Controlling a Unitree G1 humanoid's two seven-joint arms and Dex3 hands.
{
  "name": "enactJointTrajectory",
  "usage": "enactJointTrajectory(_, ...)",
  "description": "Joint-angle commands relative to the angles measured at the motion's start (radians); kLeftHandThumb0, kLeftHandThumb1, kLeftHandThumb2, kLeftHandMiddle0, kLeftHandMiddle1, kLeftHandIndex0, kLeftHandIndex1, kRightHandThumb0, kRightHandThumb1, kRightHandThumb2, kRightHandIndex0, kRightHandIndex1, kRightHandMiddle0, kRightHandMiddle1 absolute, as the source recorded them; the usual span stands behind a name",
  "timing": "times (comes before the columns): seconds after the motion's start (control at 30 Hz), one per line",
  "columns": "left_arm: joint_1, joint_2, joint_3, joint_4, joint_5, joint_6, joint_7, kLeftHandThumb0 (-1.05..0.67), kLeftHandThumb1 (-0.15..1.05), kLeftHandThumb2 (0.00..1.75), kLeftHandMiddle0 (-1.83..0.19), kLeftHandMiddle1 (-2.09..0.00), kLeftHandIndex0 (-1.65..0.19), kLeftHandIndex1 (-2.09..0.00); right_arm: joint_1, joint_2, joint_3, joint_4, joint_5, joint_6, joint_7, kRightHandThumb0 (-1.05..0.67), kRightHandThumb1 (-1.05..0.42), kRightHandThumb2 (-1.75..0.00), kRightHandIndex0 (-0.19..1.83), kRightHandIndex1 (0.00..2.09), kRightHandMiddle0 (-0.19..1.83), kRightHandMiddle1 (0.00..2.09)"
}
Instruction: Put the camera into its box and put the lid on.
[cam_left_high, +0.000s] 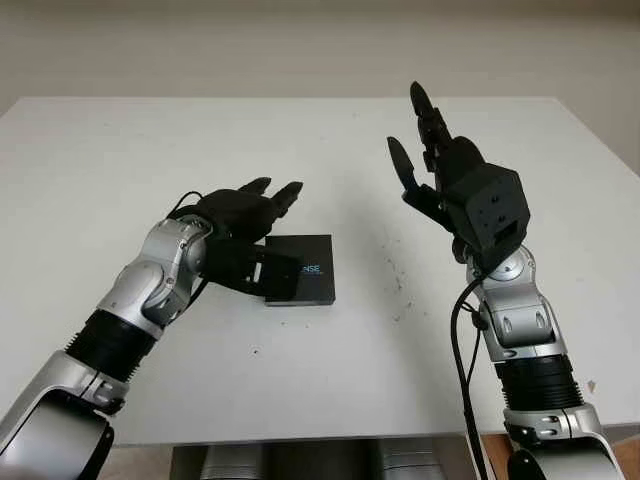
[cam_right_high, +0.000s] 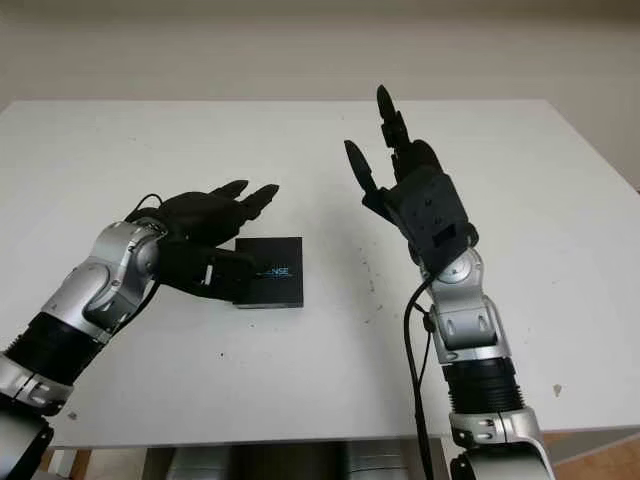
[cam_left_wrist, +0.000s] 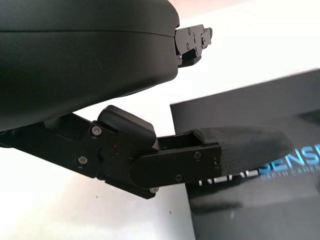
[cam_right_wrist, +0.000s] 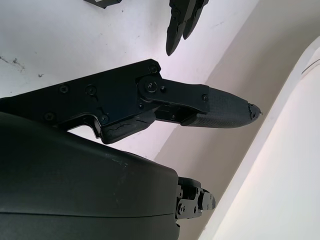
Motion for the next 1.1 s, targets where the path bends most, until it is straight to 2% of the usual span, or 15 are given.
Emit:
enactJointTrajectory(0.0,-0.044,-0.010,0.004,0.024,-0.001,0.015,0.026,-0.86,1.05,0.69,0.19,0.00,0.19,0.00,-0.009,-0.001,0.000,0.004,0.002,-0.011,-0.001,-0.77,-1.05,-0.58,-0.06,0.06,-0.05,0.06)
enactJointTrajectory(0.23,-0.070,-0.032,0.021,0.095,-0.033,0.036,0.107,-0.79,1.05,0.66,0.19,0.00,0.19,0.00,-0.010,0.000,0.000,0.022,-0.001,-0.025,-0.006,-0.78,-1.05,-0.58,-0.06,0.06,-0.05,0.06)
enactJointTrajectory(0.43,-0.124,-0.073,0.028,0.208,-0.083,0.073,0.160,-0.76,1.05,0.64,0.19,0.00,0.19,0.00,-0.006,-0.001,0.000,0.015,0.000,-0.029,-0.005,-0.78,-1.05,-0.58,-0.06,0.06,-0.04,0.06)
enactJointTrajectory(0.67,-0.173,-0.105,0.031,0.343,-0.149,0.034,0.261,-0.73,1.05,0.62,0.19,0.00,0.19,0.00,0.005,-0.003,0.003,-0.003,-0.009,-0.023,-0.007,-0.78,-1.05,-0.58,-0.06,0.06,-0.04,0.06)
enactJointTrajectory(0.73,-0.159,-0.105,0.049,0.334,-0.186,0.015,0.273,-0.73,1.05,0.62,0.19,0.00,0.19,0.00,0.011,-0.005,0.003,-0.012,-0.011,-0.018,-0.004,-0.77,-1.05,-0.59,-0.06,0.06,-0.05,0.06)
enactJointTrajectory(0.83,-0.092,-0.103,0.110,0.247,-0.266,-0.032,0.326,-0.72,1.05,0.61,0.19,0.00,0.19,0.00,0.018,-0.007,0.003,-0.017,-0.016,-0.014,-0.006,-0.77,-1.05,-0.59,-0.06,0.05,-0.06,0.05)
enactJointTrajectory(0.97,0.020,-0.088,0.177,0.054,-0.339,-0.086,0.369,-0.76,1.05,0.65,0.19,-0.01,0.19,0.00,0.021,0.001,0.002,-0.015,-0.011,-0.011,-0.009,-0.78,-1.05,-0.59,-0.06,0.05,-0.06,0.05)
enactJointTrajectory(1.07,0.099,-0.083,0.225,-0.113,-0.387,-0.090,0.358,-0.80,1.05,0.66,0.19,0.00,0.19,0.00,0.020,0.004,0.002,-0.013,-0.008,-0.009,-0.010,-0.80,-1.05,-0.59,-0.06,0.06,-0.05,0.06)
